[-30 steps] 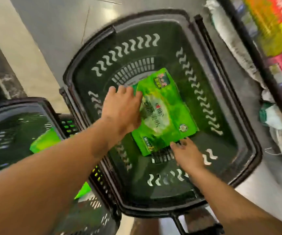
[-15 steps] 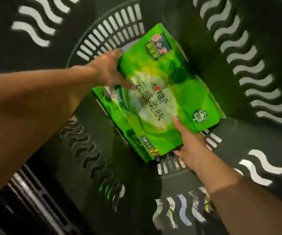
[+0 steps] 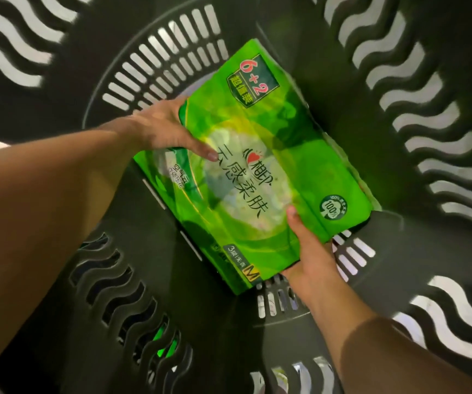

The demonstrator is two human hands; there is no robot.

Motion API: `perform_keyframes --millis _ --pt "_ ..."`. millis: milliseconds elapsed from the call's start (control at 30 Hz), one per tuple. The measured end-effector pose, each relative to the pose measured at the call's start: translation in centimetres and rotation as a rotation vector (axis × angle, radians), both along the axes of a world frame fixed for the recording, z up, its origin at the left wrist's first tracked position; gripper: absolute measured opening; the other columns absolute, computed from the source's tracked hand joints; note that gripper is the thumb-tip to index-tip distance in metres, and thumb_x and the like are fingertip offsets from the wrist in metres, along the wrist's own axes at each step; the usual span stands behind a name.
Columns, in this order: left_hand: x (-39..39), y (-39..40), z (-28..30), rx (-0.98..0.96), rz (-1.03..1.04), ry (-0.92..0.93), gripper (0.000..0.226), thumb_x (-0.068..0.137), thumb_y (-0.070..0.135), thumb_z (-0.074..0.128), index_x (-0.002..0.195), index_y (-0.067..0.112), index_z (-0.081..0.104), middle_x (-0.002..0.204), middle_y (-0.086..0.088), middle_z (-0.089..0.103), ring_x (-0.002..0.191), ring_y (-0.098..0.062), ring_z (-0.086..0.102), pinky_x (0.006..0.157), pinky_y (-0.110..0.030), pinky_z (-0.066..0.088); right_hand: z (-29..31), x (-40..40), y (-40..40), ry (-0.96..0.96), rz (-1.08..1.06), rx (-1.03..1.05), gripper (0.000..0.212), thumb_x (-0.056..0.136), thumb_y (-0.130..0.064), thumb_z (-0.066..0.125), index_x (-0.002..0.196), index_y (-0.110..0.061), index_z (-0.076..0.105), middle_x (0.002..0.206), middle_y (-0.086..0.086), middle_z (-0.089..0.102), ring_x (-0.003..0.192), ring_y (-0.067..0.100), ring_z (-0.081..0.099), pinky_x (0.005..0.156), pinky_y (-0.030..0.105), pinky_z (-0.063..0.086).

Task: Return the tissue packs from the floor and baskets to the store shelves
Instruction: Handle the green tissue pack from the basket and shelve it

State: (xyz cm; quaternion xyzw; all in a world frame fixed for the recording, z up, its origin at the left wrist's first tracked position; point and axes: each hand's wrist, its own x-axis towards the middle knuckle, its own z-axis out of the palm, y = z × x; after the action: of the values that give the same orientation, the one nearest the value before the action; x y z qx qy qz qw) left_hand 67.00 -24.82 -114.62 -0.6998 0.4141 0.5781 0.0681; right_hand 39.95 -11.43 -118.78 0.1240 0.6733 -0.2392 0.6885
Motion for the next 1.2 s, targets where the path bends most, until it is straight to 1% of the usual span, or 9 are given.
perform_keyframes --millis 133,300,467,533,700,933,1067,1133,1200 --pt "-0.3 0.4 0.2 0.011 0.002 -0.003 0.104 0.040 0.053 0.092 0.135 0.039 0.054 0.110 0.021 0.065 0.117 -0.017 0.056 0.111 -0.042 0.036 0.2 -0.3 -0.2 0.011 0.023 0.021 0.107 0.032 -0.046 0.101 0.130 -0.034 0.060 0.120 0.005 0.072 0.106 0.037 0.068 0.079 0.070 0.053" --pt "-0.2 1.1 1.3 0.014 0.040 -0.021 0.110 0.026 0.063 0.092 0.130 0.045 0.058 0.109 0.021 0.070 0.114 -0.015 0.062 0.115 -0.043 0.037 0.9 -0.4 0.0 0.011 0.005 0.027 0.119 0.025 -0.051 0.101 0.133 -0.032 0.056 0.126 0.008 0.067 0.108 0.040 0.065 0.079 0.069 0.053" --pt "-0.1 1.1 2.9 0.025 0.054 -0.025 0.098 0.042 0.044 0.093 0.132 0.038 0.057 0.116 0.014 0.070 0.119 -0.020 0.062 0.115 -0.047 0.039 2.7 -0.5 -0.2 0.006 -0.006 -0.005 0.086 0.047 -0.042 0.097 0.126 -0.032 0.064 0.121 0.007 0.070 0.107 0.040 0.066 0.079 0.071 0.052" --pt "0.0 1.1 3.9 0.030 0.059 -0.041 0.101 0.036 0.049 0.096 0.129 0.039 0.058 0.115 0.014 0.071 0.118 -0.019 0.063 0.116 -0.046 0.037 3.4 -0.5 -0.1 0.008 -0.015 0.024 0.100 0.035 -0.043 0.102 0.126 -0.032 0.063 0.123 0.009 0.069 0.107 0.041 0.067 0.079 0.072 0.052" --pt "0.3 0.4 8.6 0.052 0.089 -0.008 0.100 0.038 0.039 0.099 0.129 0.033 0.058 0.103 0.016 0.072 0.095 -0.006 0.066 0.107 -0.034 0.042 7.4 -0.4 -0.1 -0.045 0.014 -0.006 0.095 0.038 -0.053 0.100 0.125 -0.036 0.065 0.125 0.006 0.069 0.110 0.037 0.066 0.082 0.067 0.053" --pt "2.4 -0.3 18.9 -0.008 0.156 -0.033 0.067 0.058 0.019 0.095 0.120 0.023 0.069 0.105 0.008 0.078 0.098 -0.014 0.073 0.103 -0.040 0.051 17.3 0.9 -2.5 -0.099 0.059 -0.042 0.086 0.038 -0.038 0.099 0.118 -0.031 0.070 0.113 0.006 0.074 0.097 0.037 0.072 0.078 0.067 0.054" --pt "3.3 -0.2 26.9 -0.093 0.206 0.006 0.053 0.059 0.018 0.093 0.104 0.030 0.068 0.089 0.023 0.075 0.074 0.009 0.070 0.079 -0.018 0.056 25.0 1.0 -4.2 -0.063 0.130 -0.121 0.079 0.039 -0.039 0.097 0.114 -0.033 0.072 0.111 0.004 0.075 0.099 0.035 0.072 0.078 0.067 0.055" --pt "3.5 0.1 31.8 -0.141 0.257 0.021 0.057 0.058 0.018 0.093 0.109 0.026 0.069 0.088 0.019 0.077 0.072 0.005 0.071 0.063 -0.012 0.055 30.1 0.8 -5.1 -0.052 0.186 -0.240 0.083 0.039 -0.042 0.098 0.117 -0.033 0.071 0.112 0.000 0.075 0.102 0.031 0.071 0.082 0.063 0.056" --pt "3.8 1.0 37.2 -0.203 0.308 0.023 0.065 0.052 0.027 0.097 0.110 0.026 0.068 0.090 0.015 0.078 0.078 -0.002 0.074 0.065 -0.016 0.057 35.8 0.5 -6.5 -0.034 0.238 -0.367 0.071 0.051 -0.034 0.094 0.118 -0.028 0.071 0.109 -0.001 0.076 0.103 0.028 0.071 0.086 0.060 0.056"
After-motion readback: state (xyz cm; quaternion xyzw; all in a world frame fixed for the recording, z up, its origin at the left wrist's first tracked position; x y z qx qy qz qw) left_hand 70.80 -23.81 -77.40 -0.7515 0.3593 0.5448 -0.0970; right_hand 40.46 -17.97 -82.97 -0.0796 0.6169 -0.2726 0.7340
